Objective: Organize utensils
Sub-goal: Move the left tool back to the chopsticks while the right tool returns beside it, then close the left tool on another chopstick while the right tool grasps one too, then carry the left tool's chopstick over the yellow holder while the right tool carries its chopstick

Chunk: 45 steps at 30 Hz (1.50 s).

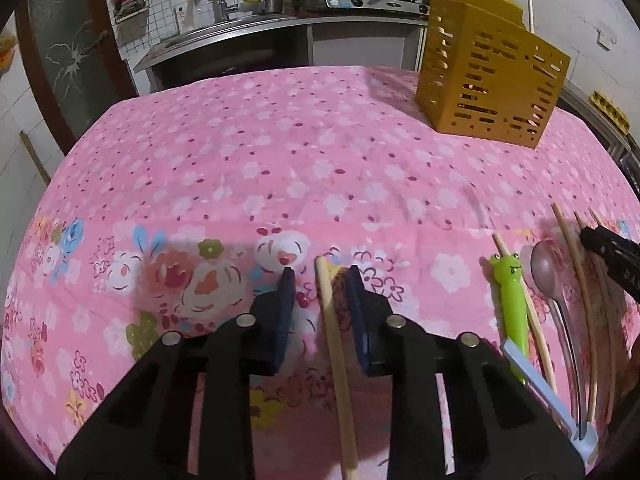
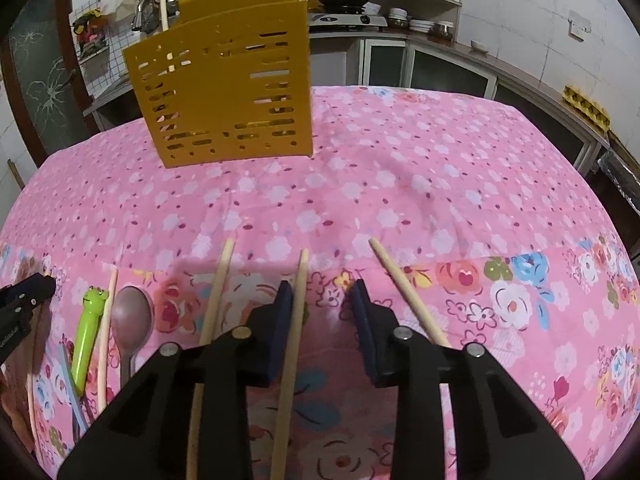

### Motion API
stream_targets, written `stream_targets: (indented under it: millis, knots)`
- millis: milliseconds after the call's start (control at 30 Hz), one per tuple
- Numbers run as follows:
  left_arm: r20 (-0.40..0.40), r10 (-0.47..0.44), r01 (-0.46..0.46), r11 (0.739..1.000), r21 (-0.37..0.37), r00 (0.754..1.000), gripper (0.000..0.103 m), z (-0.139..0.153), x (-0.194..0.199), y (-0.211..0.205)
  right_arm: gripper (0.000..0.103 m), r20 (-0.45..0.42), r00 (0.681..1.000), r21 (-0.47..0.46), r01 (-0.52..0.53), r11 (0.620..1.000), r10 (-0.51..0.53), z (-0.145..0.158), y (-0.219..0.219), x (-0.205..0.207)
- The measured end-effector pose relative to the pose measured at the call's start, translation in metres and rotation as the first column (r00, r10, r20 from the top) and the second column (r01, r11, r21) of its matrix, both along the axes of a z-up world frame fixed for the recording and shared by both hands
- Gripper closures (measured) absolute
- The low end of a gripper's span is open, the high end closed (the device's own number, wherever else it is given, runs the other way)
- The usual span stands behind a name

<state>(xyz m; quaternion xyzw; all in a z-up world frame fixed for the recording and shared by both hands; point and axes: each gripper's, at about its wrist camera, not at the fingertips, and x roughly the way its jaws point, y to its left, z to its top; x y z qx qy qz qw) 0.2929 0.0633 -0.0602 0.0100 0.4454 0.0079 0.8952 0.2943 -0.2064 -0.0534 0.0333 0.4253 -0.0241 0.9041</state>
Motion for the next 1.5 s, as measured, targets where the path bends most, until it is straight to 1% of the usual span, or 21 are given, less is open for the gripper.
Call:
stream_targets:
  millis: [133,267,333,467,500,533,600,700,767,833,967,1200,1400,1500]
  knots:
    - [-0.006,0.006,-0.006,1.000,-0.005,1.000,0.083,0.000,0.003,-0.001,0.072,-0.013,1.000,-0.009,0.018,1.000,-0.018,0.000,0.001,0.001]
    - [-0.007,0.014,-0.014,1.000,-0.009,1.000,0.085,0.000,0.004,-0.002,0.072,-0.020,0.999,-0.021,0.031,0.999,-0.031,0.001,0.003,0.002]
    - [-0.003,0.017,-0.017,1.000,-0.010,1.000,0.088,-0.001,0.004,-0.002,0.074,-0.015,0.999,-0.024,0.029,0.999,-0.029,0.001,0.004,0.003]
    - [0.001,0.025,-0.025,1.000,-0.012,1.000,0.094,-0.001,0.005,-0.001,0.084,-0.012,1.000,-0.023,0.007,1.000,-0.008,0.001,0.007,0.003]
    - [0.001,0.025,-0.025,1.000,-0.018,1.000,0.097,-0.001,0.005,0.000,0.087,-0.011,1.000,-0.023,0.004,1.000,-0.004,0.002,0.008,0.003]
    - [0.000,0.026,-0.026,0.999,-0.024,1.000,0.097,-0.001,0.005,0.000,0.092,-0.011,1.000,-0.021,0.000,1.000,0.000,0.002,0.009,0.003]
    - [-0.002,0.031,-0.031,0.999,-0.027,1.000,0.097,0.000,0.006,0.000,0.095,-0.013,1.000,-0.001,-0.005,1.000,0.005,0.003,0.007,0.004]
    - [-0.003,0.030,-0.030,0.999,-0.032,1.000,0.097,0.001,0.007,0.000,0.096,-0.018,1.000,0.039,-0.010,0.999,0.011,0.004,0.001,0.005]
    - [-0.006,0.033,-0.033,0.998,-0.048,0.999,0.098,0.002,0.008,0.001,0.097,-0.013,1.000,0.077,-0.010,0.997,0.011,0.008,-0.005,0.004]
    - [-0.007,0.035,-0.036,0.997,-0.068,0.999,0.099,0.004,0.008,0.002,0.097,0.006,1.000,0.092,-0.018,0.996,0.018,0.013,-0.008,0.002]
    - [0.044,0.022,-0.019,0.998,-0.065,0.999,0.099,0.018,-0.001,-0.003,0.097,0.059,0.998,0.106,-0.029,0.994,0.023,0.026,-0.010,-0.004]
    - [0.144,0.006,0.008,0.995,-0.096,0.990,0.099,0.051,-0.016,-0.009,0.097,0.162,0.986,0.159,-0.052,0.986,0.026,0.049,-0.020,-0.015]
    - [0.233,-0.015,0.049,0.989,-0.142,0.972,0.099,0.085,-0.026,-0.016,0.097,0.236,0.971,0.164,-0.070,0.984,0.030,0.072,-0.025,-0.023]
    - [0.285,-0.031,0.073,0.988,-0.137,0.958,0.099,0.101,-0.029,-0.023,0.097,0.270,0.962,0.162,-0.078,0.984,0.032,0.083,-0.026,-0.026]
